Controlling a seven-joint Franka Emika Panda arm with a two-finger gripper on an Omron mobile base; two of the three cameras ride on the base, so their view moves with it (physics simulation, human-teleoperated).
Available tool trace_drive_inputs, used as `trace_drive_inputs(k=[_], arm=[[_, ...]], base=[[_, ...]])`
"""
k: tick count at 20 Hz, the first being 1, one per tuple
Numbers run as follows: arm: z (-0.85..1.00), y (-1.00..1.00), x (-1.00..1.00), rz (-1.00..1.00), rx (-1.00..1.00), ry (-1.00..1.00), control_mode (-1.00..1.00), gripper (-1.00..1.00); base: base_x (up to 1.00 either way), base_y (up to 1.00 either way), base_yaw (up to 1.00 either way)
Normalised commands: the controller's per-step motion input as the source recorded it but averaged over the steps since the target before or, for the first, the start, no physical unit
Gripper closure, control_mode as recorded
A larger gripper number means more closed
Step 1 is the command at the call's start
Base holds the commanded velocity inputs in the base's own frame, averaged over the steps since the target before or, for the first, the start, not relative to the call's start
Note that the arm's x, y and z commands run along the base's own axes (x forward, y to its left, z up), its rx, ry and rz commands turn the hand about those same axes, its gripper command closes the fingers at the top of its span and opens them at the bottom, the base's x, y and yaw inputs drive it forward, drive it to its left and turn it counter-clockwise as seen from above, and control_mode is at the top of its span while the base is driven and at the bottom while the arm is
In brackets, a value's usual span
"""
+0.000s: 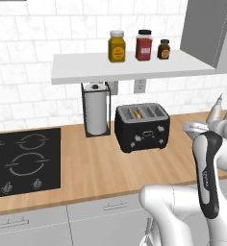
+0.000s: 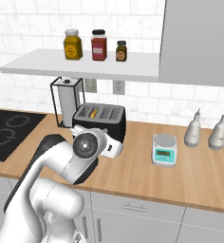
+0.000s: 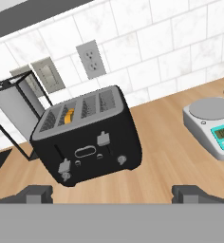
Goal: Start the toaster. Once the lever pops up, take the bread to the plate on the dining counter.
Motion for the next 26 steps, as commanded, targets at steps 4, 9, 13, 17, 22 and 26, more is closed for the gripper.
trace_drive_inputs(k=[4, 9, 13, 17, 22, 26], arm=[[0.00, 0.00, 0.00, 0.00, 0.00, 0.00, -1.00, -1.00], [0.00, 0.00, 0.00, 0.00, 0.00, 0.00, -1.00, -1.00], [0.00, 0.00, 0.00, 0.00, 0.00, 0.00, -1.00, -1.00], [0.00, 0.00, 0.00, 0.00, 0.00, 0.00, -1.00, -1.00], [0.00, 0.00, 0.00, 0.00, 0.00, 0.00, -1.00, -1.00], [0.00, 0.00, 0.00, 0.00, 0.00, 0.00, -1.00, -1.00]], base=[[0.00, 0.00, 0.00], [0.00, 0.00, 0.00], [0.00, 0.00, 0.00], [0.00, 0.00, 0.00], [0.00, 0.00, 0.00], [0.00, 0.00, 0.00]])
